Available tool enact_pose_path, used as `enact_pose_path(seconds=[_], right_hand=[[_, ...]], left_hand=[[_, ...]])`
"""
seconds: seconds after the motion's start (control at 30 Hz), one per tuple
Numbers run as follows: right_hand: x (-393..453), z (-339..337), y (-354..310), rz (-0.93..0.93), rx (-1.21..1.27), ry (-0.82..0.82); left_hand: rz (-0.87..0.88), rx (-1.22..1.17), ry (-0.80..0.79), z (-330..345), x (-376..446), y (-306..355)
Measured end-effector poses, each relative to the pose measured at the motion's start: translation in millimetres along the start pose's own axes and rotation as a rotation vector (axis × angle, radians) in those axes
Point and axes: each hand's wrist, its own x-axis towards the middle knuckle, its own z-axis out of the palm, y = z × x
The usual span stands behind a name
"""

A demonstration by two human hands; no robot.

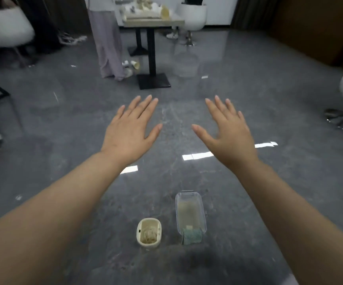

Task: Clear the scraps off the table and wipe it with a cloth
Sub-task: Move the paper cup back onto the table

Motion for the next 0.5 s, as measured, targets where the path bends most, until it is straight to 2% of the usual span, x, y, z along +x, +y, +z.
enact_pose_path(seconds=[0.3,0.5], right_hand=[[12,-177,-135,-0.144,-0.002,0.038],[-13,-231,-214,-0.269,0.125,0.014]], left_hand=[[-0.028,0.049,0.179,-231,-15,-3],[-0.225,0.039,0.249,-324,-77,9]])
